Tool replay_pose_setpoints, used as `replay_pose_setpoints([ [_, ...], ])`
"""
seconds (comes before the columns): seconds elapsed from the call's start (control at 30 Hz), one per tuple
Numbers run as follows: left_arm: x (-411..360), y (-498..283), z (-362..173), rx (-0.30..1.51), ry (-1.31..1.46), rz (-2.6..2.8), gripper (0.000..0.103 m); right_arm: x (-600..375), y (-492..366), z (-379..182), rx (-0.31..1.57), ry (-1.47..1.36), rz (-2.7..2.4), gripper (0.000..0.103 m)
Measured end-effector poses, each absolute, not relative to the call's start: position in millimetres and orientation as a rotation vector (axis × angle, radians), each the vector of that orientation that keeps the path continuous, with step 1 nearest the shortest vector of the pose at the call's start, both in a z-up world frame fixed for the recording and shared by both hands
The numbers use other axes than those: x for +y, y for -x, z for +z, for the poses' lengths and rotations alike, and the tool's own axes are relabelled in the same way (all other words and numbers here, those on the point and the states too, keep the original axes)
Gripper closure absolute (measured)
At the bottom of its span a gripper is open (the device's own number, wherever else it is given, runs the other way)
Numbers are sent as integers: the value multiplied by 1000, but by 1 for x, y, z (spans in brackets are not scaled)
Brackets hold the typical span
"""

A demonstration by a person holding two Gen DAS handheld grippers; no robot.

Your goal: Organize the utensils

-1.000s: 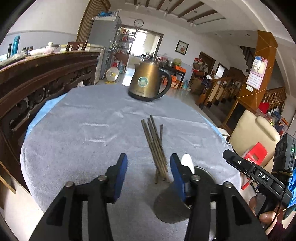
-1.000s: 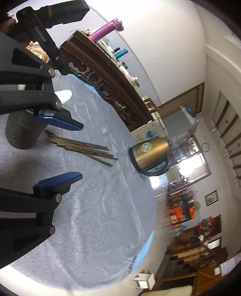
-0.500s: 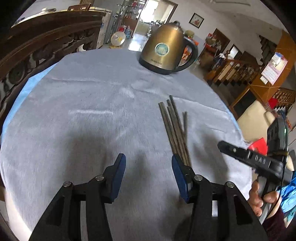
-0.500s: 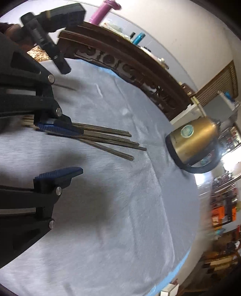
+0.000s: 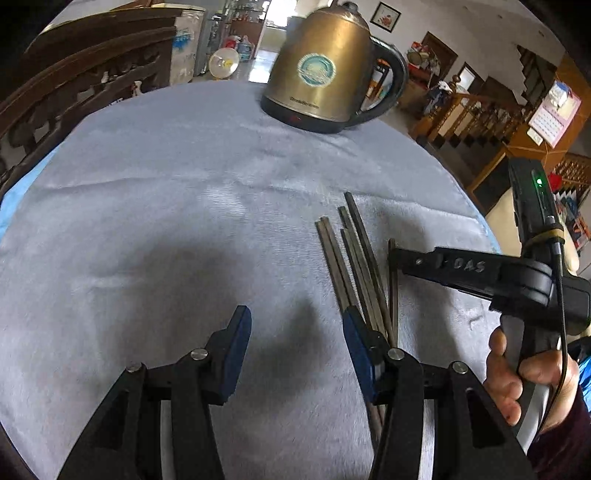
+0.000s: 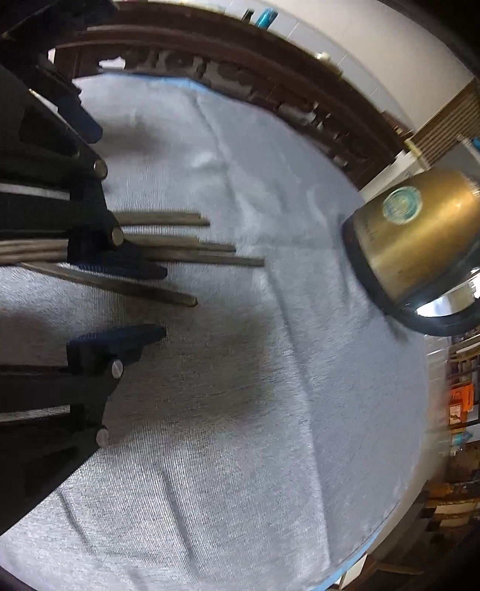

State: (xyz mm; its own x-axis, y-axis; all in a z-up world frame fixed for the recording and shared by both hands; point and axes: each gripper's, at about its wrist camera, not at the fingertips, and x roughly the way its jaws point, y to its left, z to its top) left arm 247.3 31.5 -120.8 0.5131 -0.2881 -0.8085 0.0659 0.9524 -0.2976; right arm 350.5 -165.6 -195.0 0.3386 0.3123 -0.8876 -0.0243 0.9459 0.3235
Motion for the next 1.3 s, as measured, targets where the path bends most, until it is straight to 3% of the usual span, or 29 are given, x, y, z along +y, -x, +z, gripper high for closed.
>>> replay_pose_setpoints([
  [0.1,22,-256,-129,1033,221,-224,51,-158,-351,-196,1191,-183,218,93],
  [0.3,9,-262,-136,1034,179,-228,51,-165,-351,-193,1137,-41,164,93],
  [0.63,2,-273,-132,1052,201,-215,50,-185,-347,-193,1111,-48,192,92],
  [1.07,-18,-267,-134,1036,14,-195,47,-185,-338,-198,1111,-98,213,92],
  [1.17,-9,-265,-134,1042,-13,-203,49,-186,-329,-198,1119,-113,230,92],
  [1.2,-6,-262,-135,1052,-60,-182,61,-185,-326,-198,1125,-121,242,92],
  [1.3,-2,-252,-135,1040,-142,-206,61,-180,-313,-197,1150,-128,280,92],
])
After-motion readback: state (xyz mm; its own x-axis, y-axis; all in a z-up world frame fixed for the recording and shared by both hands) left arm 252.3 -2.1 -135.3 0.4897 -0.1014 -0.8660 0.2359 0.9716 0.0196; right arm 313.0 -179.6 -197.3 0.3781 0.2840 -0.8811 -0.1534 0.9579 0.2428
